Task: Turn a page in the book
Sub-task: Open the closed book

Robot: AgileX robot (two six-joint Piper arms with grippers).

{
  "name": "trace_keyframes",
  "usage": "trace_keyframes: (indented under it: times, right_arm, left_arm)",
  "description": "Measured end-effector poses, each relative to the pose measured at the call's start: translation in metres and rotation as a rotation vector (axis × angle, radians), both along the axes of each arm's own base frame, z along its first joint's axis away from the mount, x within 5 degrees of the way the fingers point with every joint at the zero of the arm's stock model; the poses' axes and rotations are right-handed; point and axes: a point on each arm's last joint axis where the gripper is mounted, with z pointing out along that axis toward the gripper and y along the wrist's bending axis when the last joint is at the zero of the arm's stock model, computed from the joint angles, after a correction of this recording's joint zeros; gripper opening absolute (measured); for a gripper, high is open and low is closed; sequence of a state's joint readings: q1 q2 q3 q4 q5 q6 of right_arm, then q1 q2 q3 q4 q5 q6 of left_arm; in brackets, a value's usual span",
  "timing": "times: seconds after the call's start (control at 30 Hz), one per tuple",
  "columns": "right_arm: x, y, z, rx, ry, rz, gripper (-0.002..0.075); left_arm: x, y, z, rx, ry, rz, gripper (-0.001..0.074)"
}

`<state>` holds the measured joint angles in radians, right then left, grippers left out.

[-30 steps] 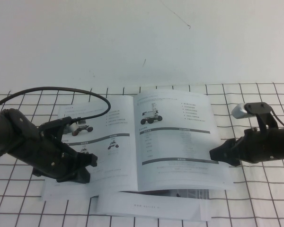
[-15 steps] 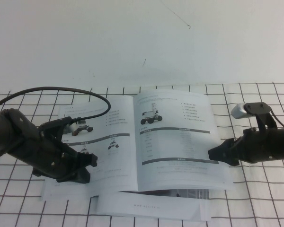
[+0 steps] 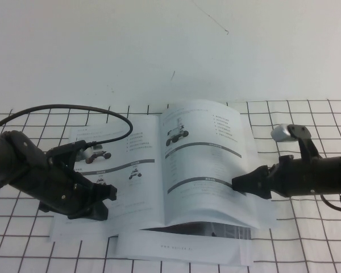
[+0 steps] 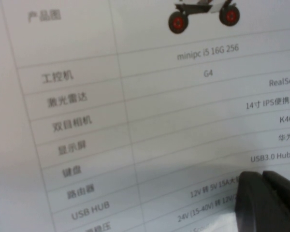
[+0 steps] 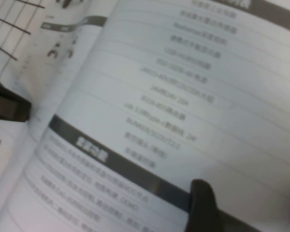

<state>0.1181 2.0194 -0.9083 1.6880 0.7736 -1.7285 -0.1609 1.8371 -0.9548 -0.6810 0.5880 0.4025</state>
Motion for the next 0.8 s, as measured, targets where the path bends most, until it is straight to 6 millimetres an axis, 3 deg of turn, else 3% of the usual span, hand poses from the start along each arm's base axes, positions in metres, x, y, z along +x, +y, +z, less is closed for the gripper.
trace_keyframes:
  times: [0.4, 0.57, 0.8]
  right_arm:
    - [0.000, 0.027, 0.012, 0.062, -0.060, 0.097, 0.0424]
    - [0.001, 0.025, 0.016, 0.014, -0.082, 0.089, 0.0424]
    - [-0.007, 0.017, 0.048, -0.094, -0.110, 0.116, 0.0424]
  left_arm:
    - [0.000, 0.000, 0.000, 0.000, 0.001, 0.002, -0.0003]
    - [0.000, 0.000, 0.000, 0.000, 0.001, 0.002, -0.0003]
    - [0.000, 0.000, 0.000, 0.000, 0.000, 0.000, -0.0003]
